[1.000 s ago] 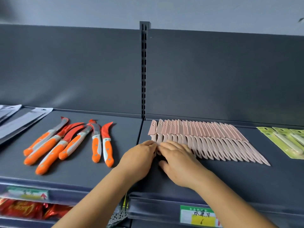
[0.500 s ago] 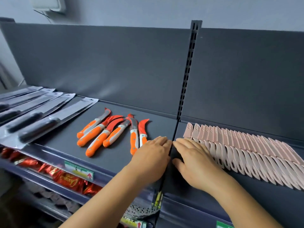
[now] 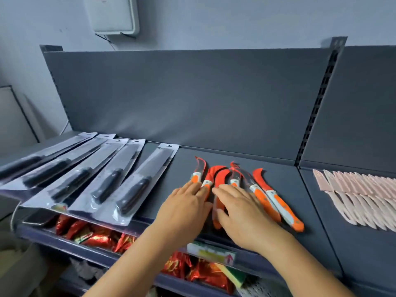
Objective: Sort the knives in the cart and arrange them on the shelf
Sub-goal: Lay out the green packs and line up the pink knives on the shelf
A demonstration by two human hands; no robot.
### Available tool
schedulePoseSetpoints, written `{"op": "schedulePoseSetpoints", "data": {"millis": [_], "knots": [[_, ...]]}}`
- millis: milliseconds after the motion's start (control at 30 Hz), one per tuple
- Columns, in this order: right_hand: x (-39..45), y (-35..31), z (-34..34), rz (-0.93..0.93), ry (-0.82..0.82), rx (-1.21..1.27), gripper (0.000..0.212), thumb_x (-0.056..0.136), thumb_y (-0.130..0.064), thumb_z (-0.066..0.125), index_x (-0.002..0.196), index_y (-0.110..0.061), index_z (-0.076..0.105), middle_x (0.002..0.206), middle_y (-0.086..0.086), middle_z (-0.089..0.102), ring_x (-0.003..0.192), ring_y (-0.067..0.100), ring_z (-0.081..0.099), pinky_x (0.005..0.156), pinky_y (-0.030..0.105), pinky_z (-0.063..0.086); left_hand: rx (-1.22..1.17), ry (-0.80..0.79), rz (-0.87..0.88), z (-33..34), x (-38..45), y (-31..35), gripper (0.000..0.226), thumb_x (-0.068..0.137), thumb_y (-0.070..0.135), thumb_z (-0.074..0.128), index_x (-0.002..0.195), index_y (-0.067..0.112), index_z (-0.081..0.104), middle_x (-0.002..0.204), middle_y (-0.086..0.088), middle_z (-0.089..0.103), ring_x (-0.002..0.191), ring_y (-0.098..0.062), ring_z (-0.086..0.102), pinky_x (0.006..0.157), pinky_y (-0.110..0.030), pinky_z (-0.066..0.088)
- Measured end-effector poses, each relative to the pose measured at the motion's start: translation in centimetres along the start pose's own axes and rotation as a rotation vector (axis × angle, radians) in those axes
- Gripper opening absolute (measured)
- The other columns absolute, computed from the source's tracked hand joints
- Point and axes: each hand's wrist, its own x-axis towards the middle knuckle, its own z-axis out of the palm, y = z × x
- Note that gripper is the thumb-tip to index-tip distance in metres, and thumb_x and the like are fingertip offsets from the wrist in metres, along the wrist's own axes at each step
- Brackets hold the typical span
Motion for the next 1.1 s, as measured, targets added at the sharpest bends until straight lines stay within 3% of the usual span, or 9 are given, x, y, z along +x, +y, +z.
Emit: {"op": "schedulePoseSetpoints", "data": {"millis": [167, 267, 400, 467, 600, 667, 767, 900, 1100], "knots": [[1.5, -3.2, 1.6, 0.058, 0.010, 0.020, 0.041, 0.099, -0.032, 0.040, 0.138, -0.024, 0.039, 0.143, -0.008, 0.038, 0.136, 0.015, 0.029, 0.113, 0.032, 0.023, -0.121, -0.020, 0.045, 0.2, -0.2, -3.2, 0.030, 0.102, 0.028, 0.032, 0.118, 0.015, 0.054, 0.124, 0.004, 0.050, 0.111, -0.020, 0.053, 0.091, -0.036, 0.043], [2.0, -3.5, 1.5, 0.097, -0.039, -0.001, 0.045, 0.096, -0.027, 0.043, 0.141, -0.024, 0.036, 0.145, -0.007, 0.038, 0.135, 0.016, 0.031, 0.114, 0.033, 0.023, -0.127, -0.050, 0.010, 0.3, 0.2, -3.8, 0.034, 0.102, 0.032, 0.030, 0.116, 0.015, 0.056, 0.131, 0.006, 0.046, 0.105, -0.024, 0.057, 0.086, -0.037, 0.045], [2.8, -3.6, 0.6, 0.232, -0.044, -0.044, 0.035, 0.095, -0.014, 0.037, 0.128, -0.019, 0.047, 0.129, -0.003, 0.051, 0.124, 0.021, 0.042, 0.107, 0.033, 0.028, -0.101, -0.063, -0.031, 0.3, 1.1, -4.3, 0.032, 0.101, 0.032, 0.033, 0.116, 0.015, 0.055, 0.133, 0.007, 0.045, 0.108, -0.023, 0.053, 0.082, -0.034, 0.042], [3.4, -4.0, 0.4, 0.287, -0.032, -0.088, 0.031, 0.099, -0.023, 0.036, 0.127, -0.016, 0.047, 0.125, 0.000, 0.054, 0.119, 0.023, 0.044, 0.108, 0.037, 0.028, -0.073, -0.056, -0.048, 0.3, 1.6, -4.7, 0.029, 0.099, 0.028, 0.036, 0.120, 0.016, 0.053, 0.133, 0.005, 0.045, 0.112, -0.022, 0.050, 0.083, -0.034, 0.044], [4.8, -4.9, 1.1, 0.360, -0.036, -0.056, 0.027, 0.093, -0.044, 0.048, 0.105, -0.019, 0.052, 0.121, 0.000, 0.053, 0.115, 0.026, 0.045, 0.098, 0.037, 0.035, -0.026, -0.057, -0.068, 0.4, 2.4, -5.0, 0.027, 0.094, 0.014, 0.041, 0.118, 0.015, 0.052, 0.131, 0.002, 0.045, 0.112, -0.023, 0.047, 0.080, -0.034, 0.045], [5.6, -5.0, 1.4, 0.399, -0.037, -0.102, 0.022, 0.093, -0.033, 0.052, 0.109, -0.018, 0.053, 0.121, 0.003, 0.052, 0.114, 0.029, 0.048, 0.095, 0.037, 0.037, -0.009, -0.059, -0.079, 0.4, 2.7, -5.1, 0.026, 0.094, 0.011, 0.041, 0.118, 0.015, 0.051, 0.133, 0.001, 0.042, 0.113, -0.023, 0.045, 0.077, -0.033, 0.043], [6.5, -4.8, 1.2, 0.457, -0.017, -0.153, 0.035, 0.093, -0.015, 0.049, 0.127, -0.015, 0.047, 0.122, 0.009, 0.055, 0.114, 0.031, 0.052, 0.092, 0.037, 0.041, 0.000, -0.065, -0.103, 0.3, 3.1, -5.3, 0.024, 0.095, 0.008, 0.042, 0.116, 0.015, 0.051, 0.134, 0.000, 0.040, 0.114, -0.024, 0.042, 0.075, -0.032, 0.042], [7.3, -4.9, 0.8, 0.511, 0.045, -0.056, 0.042, 0.096, -0.016, 0.045, 0.138, -0.014, 0.039, 0.125, 0.011, 0.055, 0.114, 0.032, 0.055, 0.082, 0.033, 0.041, -0.010, -0.088, -0.115, -0.1, 3.6, -4.9, 0.028, 0.090, -0.001, 0.040, 0.113, 0.011, 0.051, 0.132, -0.004, 0.039, 0.113, -0.025, 0.042, 0.074, -0.032, 0.039], [8.5, -4.7, 0.6, 0.563, 0.052, 0.022, 0.031, 0.098, -0.015, 0.040, 0.127, -0.017, 0.050, 0.113, 0.009, 0.061, 0.103, 0.029, 0.058, 0.069, 0.030, 0.035, -0.059, -0.096, -0.089, 0.4, 4.1, -4.9, 0.037, 0.088, 0.001, 0.044, 0.122, 0.014, 0.050, 0.134, -0.002, 0.038, 0.114, -0.024, 0.040, 0.075, -0.032, 0.039]]}}
